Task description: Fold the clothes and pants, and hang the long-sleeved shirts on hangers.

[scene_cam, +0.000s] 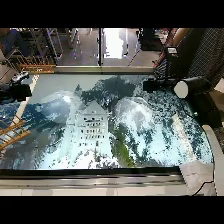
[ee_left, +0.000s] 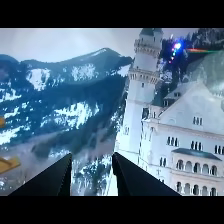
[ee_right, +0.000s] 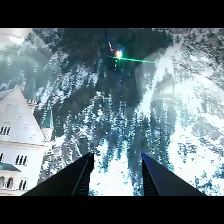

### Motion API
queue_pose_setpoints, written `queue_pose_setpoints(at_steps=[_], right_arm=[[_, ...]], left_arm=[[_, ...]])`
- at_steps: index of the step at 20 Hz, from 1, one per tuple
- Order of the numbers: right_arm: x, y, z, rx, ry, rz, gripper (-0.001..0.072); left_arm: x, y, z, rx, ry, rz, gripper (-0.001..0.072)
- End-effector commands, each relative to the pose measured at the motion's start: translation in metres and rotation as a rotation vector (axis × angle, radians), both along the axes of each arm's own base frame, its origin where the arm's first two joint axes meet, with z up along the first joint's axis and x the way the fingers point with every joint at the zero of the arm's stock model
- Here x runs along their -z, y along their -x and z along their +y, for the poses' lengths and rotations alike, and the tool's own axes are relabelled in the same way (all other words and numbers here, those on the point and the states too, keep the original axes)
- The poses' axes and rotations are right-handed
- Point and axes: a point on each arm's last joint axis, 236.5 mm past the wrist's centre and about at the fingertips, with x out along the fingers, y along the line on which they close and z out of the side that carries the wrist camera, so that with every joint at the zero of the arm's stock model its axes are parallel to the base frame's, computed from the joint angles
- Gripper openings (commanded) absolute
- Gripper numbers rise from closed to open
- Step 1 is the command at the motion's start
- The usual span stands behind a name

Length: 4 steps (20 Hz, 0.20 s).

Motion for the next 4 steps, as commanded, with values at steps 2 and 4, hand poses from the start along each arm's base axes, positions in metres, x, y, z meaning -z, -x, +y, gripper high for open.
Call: queue_pose_setpoints(at_steps=[2,4], right_arm=[[0.0017,-0.0020,0.0239,-0.051,-0.011,-0.022,0.0350],[0.0017,-0.0020,0.0240,-0.052,-0.011,-0.022,0.0350]], left_arm=[[-0.0093,-0.0022,0.0071,-0.031,-0.003,-0.041,0.0269],[-0.0093,-0.0022,0.0073,-0.031,-0.003,-0.041,0.0270]])
